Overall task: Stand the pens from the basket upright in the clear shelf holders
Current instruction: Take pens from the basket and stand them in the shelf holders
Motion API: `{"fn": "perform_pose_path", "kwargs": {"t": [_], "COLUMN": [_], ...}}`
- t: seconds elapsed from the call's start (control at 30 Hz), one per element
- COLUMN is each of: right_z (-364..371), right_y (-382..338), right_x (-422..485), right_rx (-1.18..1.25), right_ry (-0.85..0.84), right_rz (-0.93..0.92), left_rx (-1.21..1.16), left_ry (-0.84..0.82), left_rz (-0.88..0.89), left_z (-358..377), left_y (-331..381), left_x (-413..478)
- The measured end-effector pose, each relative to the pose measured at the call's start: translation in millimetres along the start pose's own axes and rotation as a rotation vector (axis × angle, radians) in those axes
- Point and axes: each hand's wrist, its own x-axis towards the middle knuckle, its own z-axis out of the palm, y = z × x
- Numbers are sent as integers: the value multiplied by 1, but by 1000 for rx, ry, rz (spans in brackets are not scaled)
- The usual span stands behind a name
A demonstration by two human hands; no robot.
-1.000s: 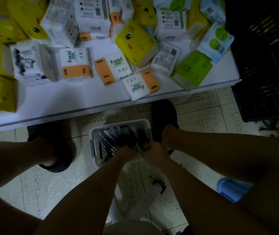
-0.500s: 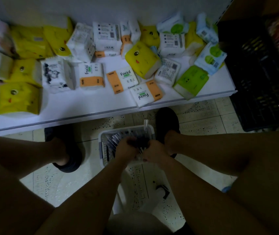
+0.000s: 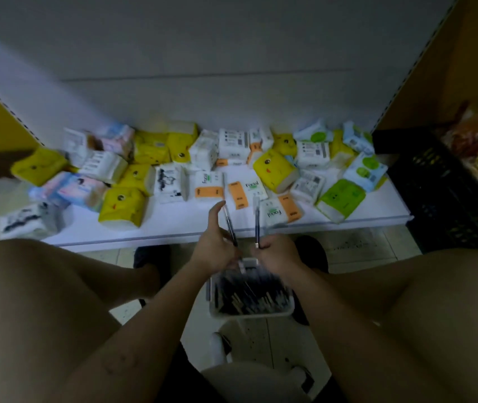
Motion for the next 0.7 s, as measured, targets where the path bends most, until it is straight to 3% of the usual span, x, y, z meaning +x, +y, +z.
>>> {"fn": "perform_pose_path", "kwargs": {"t": [0.13, 0.3, 0.43, 0.7], "right_z": [-13, -49, -95, -165], "right_y": [-35, -87, -145, -253], "right_x": [-14, -28, -50, -94], "right_rx": [115, 169, 74, 240], "right_ry": [15, 106, 291, 357], "right_rz": [-137, -335, -531, -820], "left_rx": [47, -87, -137, -17], "left_ry": [121, 214, 291, 297], "left_rz": [187, 440, 589, 836], "left_z": [-29, -63, -91, -138], "left_y": [31, 92, 150, 264], "left_x": [-7, -18, -30, -63]}}
